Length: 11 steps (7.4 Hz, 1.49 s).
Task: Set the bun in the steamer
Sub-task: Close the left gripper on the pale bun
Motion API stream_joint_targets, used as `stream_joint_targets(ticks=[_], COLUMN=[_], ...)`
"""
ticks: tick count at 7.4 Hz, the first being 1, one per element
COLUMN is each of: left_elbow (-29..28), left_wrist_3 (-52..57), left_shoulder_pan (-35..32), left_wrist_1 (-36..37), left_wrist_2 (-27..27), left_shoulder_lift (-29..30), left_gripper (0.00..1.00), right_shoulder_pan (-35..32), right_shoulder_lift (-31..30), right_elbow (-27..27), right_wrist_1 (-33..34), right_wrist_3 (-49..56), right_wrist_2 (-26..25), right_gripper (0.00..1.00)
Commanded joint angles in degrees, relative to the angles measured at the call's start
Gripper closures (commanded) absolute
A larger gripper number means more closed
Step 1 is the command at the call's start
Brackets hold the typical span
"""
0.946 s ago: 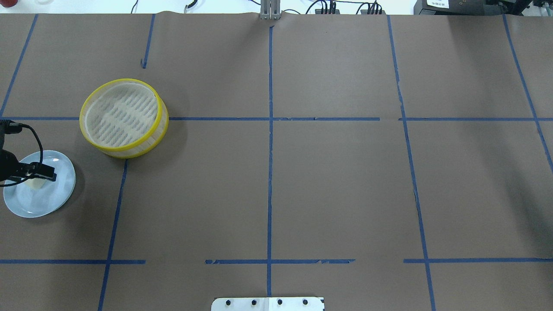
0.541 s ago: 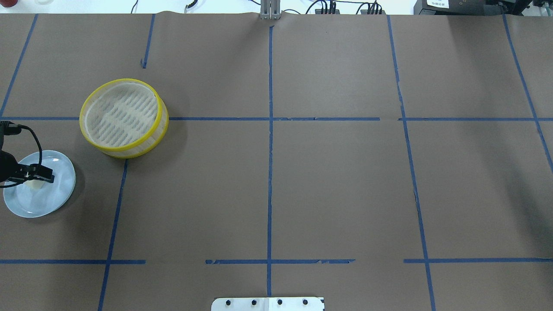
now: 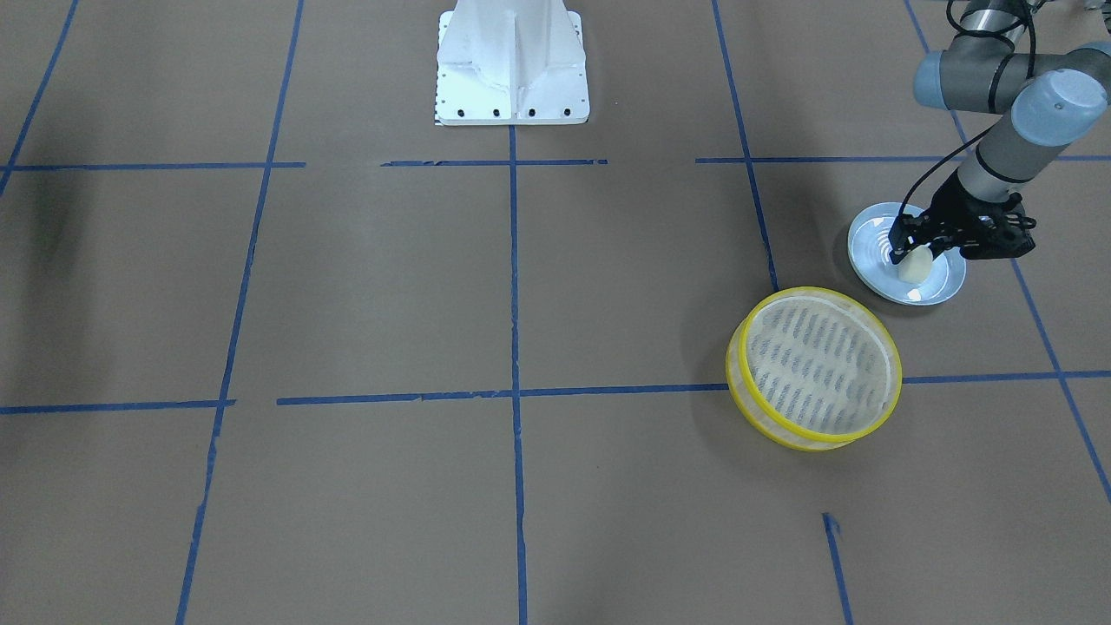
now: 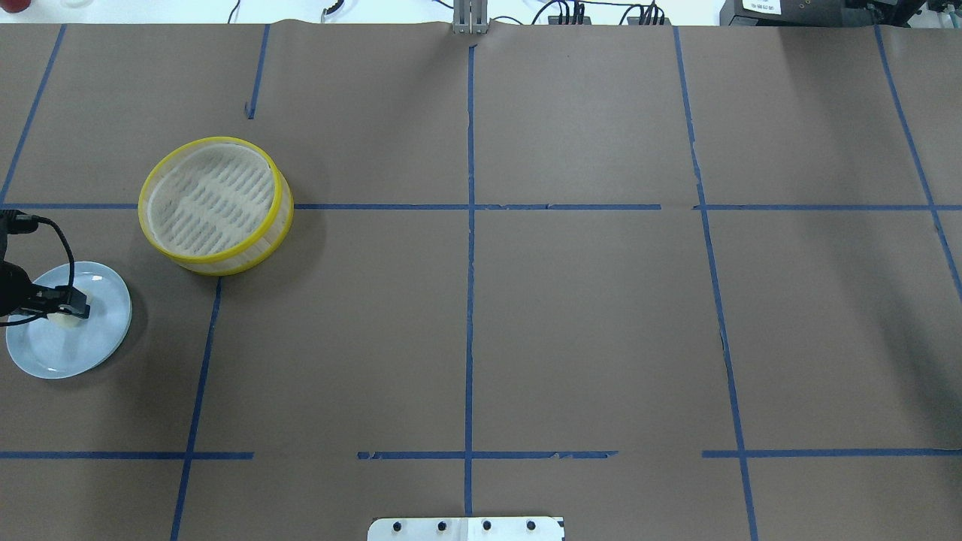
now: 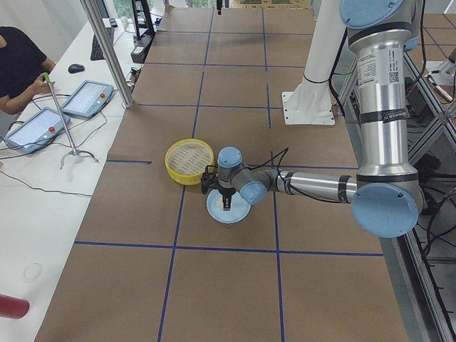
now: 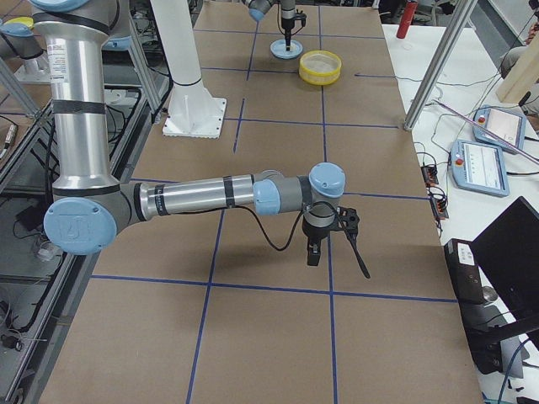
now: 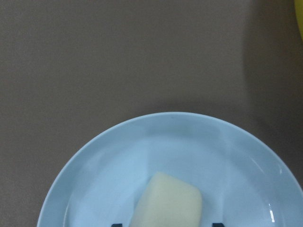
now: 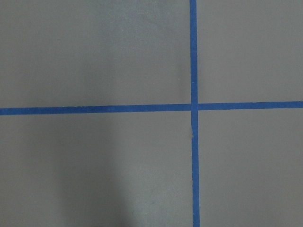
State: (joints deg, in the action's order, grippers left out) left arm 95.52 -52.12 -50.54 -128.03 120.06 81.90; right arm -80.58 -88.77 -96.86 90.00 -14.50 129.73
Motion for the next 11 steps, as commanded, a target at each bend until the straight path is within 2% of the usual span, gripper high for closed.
stream_joint_targets(ticks=[1, 3, 7, 9, 11], left_elbow=[0.0, 0.1, 1.9, 8.0, 16.4], left_wrist_3=[0.0, 0.0, 0.1, 0.3, 2.9], left_shoulder_pan=[0.0, -0.1, -0.7, -0.9, -2.8], left_wrist_1=[0.1, 0.1, 0.2, 1.1, 12.4], left_wrist_2=[0.0, 0.0, 0.1, 0.7, 0.8], left_shoulder_lift=[0.0, -0.1, -0.4, -4.3, -4.4], left_gripper=[0.60, 0.69, 0.69, 0.69, 0.69], right_shoulder_pan=[0.0, 0.1, 0.0, 0.0, 0.0], right_shoulder_lift=[0.0, 0.0, 0.0, 0.0, 0.0], right_elbow=[0.0, 0.0, 0.0, 0.0, 0.0], right_wrist_1=[0.0, 0.0, 0.0, 0.0, 0.0], right_wrist_3=[0.0, 0.0, 0.0, 0.0, 0.0], right_wrist_2=[0.0, 0.0, 0.0, 0.0, 0.0], right_gripper=[0.00, 0.00, 0.00, 0.00, 0.00])
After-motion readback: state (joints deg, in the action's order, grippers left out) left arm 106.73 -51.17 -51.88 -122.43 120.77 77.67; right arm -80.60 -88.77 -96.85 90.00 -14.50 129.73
